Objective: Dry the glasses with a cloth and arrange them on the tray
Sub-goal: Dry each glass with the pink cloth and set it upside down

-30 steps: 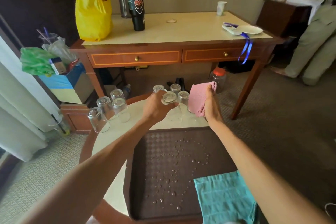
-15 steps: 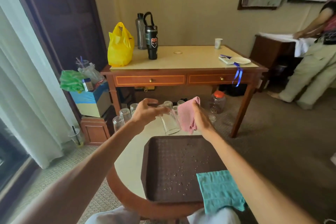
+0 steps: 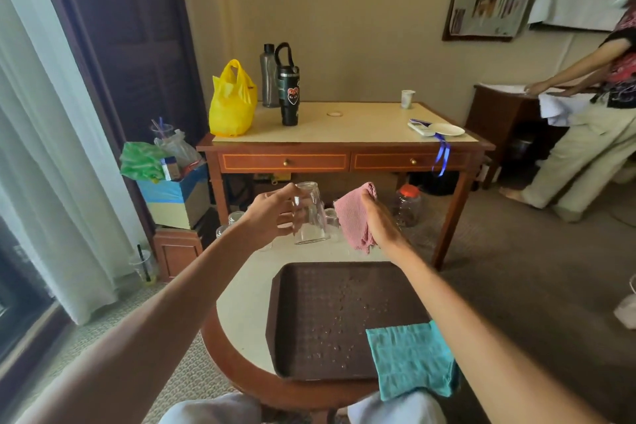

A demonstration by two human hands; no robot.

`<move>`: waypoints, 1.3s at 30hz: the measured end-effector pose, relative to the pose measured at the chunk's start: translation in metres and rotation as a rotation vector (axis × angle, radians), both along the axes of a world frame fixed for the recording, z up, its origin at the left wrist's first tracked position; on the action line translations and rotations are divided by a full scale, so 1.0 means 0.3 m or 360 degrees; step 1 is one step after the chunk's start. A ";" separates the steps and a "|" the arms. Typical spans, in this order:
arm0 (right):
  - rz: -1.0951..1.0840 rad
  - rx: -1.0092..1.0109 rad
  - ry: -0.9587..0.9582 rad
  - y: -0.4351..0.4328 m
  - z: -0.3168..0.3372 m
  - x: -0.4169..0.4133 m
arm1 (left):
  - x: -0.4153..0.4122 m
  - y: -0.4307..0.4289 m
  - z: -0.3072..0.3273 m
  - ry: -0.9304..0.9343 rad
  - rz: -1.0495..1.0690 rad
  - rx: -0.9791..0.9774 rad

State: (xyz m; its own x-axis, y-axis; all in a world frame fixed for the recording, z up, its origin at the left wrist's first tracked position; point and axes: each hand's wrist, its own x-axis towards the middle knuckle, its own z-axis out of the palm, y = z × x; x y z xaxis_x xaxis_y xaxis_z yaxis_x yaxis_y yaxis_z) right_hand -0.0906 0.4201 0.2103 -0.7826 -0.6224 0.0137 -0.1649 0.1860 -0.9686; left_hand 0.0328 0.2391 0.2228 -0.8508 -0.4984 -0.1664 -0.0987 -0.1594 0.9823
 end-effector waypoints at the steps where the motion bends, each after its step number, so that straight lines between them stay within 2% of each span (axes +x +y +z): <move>1: 0.0002 -0.0021 -0.0024 -0.006 -0.005 -0.005 | 0.002 0.006 0.004 0.0002 -0.0005 0.0007; 6: -0.0053 -0.0218 -0.0385 -0.058 -0.006 0.013 | -0.032 0.051 0.005 0.0080 -0.0038 -0.0010; 9: -0.0048 -0.0361 -0.0607 -0.096 -0.029 -0.001 | -0.063 0.092 0.009 0.0091 -0.0031 -0.0142; 13: -0.0040 -0.0508 -0.0759 -0.096 -0.005 0.021 | -0.112 0.141 -0.021 0.0133 0.0127 -0.0289; 17: -0.0061 -0.0571 -0.0932 -0.106 0.001 0.021 | -0.143 0.191 -0.053 0.0170 0.0288 -0.0603; 23: -0.0077 -0.0726 -0.1255 -0.097 0.016 0.000 | -0.142 0.198 -0.056 0.0254 0.0245 -0.0622; 29: -0.0118 -0.0810 -0.1166 -0.125 0.006 -0.008 | -0.137 0.191 -0.041 0.0275 0.0272 -0.0742; 34: -0.0106 -0.0809 -0.1156 -0.144 -0.008 -0.012 | -0.139 0.188 -0.032 0.0279 0.0413 -0.0410; 39: -0.0042 -0.0822 -0.1117 -0.138 -0.024 -0.019 | -0.149 0.178 -0.032 0.0238 0.0442 -0.0305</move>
State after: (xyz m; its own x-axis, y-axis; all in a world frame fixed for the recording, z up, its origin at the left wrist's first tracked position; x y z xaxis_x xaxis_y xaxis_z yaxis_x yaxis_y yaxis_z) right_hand -0.0962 0.3787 0.2031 -0.7304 -0.6526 -0.2015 0.4997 -0.3094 -0.8091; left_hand -0.0120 0.2926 0.2133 -0.6866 -0.7238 0.0684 0.0692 0.0286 0.9972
